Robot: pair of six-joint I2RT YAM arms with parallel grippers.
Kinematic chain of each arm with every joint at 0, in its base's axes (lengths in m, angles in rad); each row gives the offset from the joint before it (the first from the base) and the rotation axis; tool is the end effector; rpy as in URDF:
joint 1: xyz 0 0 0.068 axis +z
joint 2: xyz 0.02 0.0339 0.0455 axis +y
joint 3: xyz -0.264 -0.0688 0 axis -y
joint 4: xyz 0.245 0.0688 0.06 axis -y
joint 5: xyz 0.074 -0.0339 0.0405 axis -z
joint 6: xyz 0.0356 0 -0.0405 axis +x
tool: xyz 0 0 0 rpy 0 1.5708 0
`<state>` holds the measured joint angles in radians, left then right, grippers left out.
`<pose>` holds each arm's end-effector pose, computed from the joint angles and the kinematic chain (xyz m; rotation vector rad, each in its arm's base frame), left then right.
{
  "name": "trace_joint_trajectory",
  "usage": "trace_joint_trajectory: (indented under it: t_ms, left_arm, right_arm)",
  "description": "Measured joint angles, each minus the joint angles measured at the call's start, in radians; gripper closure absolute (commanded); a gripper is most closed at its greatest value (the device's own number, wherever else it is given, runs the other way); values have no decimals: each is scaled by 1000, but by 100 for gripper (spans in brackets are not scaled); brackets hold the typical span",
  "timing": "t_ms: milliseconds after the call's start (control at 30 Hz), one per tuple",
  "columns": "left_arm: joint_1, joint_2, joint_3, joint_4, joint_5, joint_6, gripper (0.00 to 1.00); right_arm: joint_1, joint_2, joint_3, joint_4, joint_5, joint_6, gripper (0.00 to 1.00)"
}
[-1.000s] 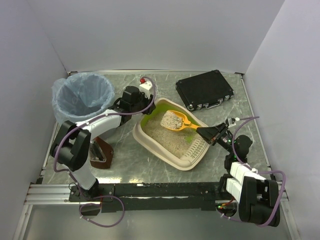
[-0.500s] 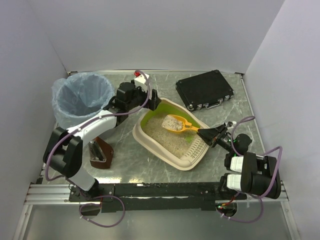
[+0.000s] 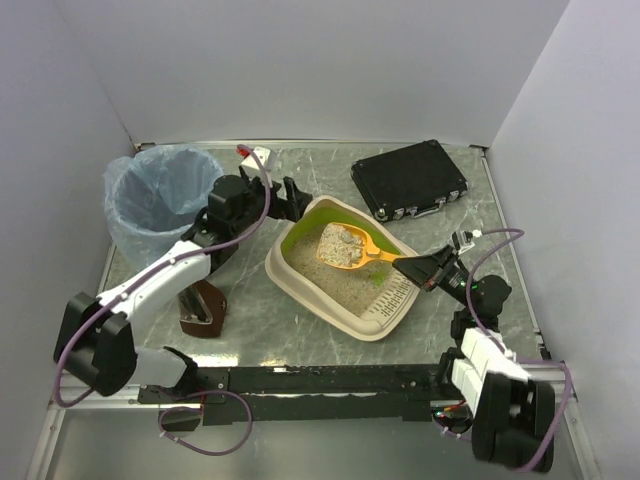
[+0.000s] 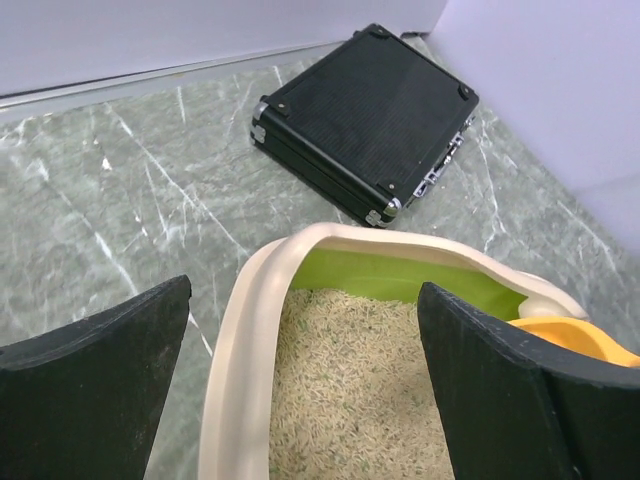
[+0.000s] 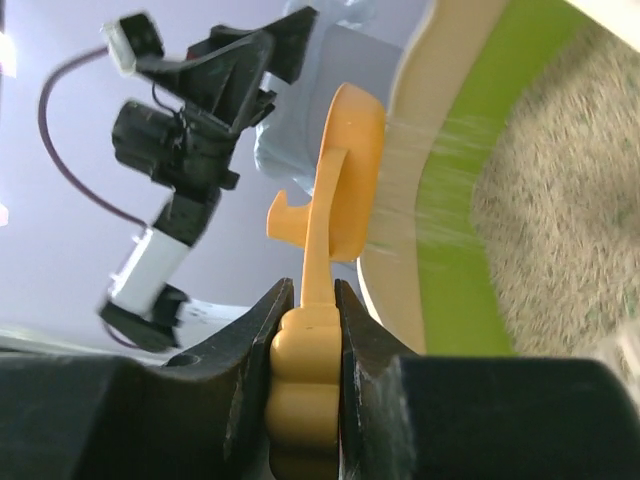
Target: Clean the litter box
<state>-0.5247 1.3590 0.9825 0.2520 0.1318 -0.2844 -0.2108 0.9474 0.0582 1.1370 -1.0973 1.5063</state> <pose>0.2771 -0.1658 0.3237 0.3097 1.7184 -0.7114 0.1575 -0.0013 0.1975 0.3320 1.6994 1.7194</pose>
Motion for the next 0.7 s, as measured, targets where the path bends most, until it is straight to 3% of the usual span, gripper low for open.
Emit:
trace_joint_trajectory:
  t_ms: [233, 500, 700]
  left_arm:
    - [0, -150, -93, -34, -76, -66, 1]
    - [0, -201, -126, -56, -111, -130, 1]
    - [0, -198, -126, -90, -134, -142, 1]
  right_arm:
    - [-19, -284, 46, -394, 53, -264, 100]
    - [11, -140, -12, -277, 122, -159, 100]
    - [-42, -103, -21, -162, 62, -63, 100]
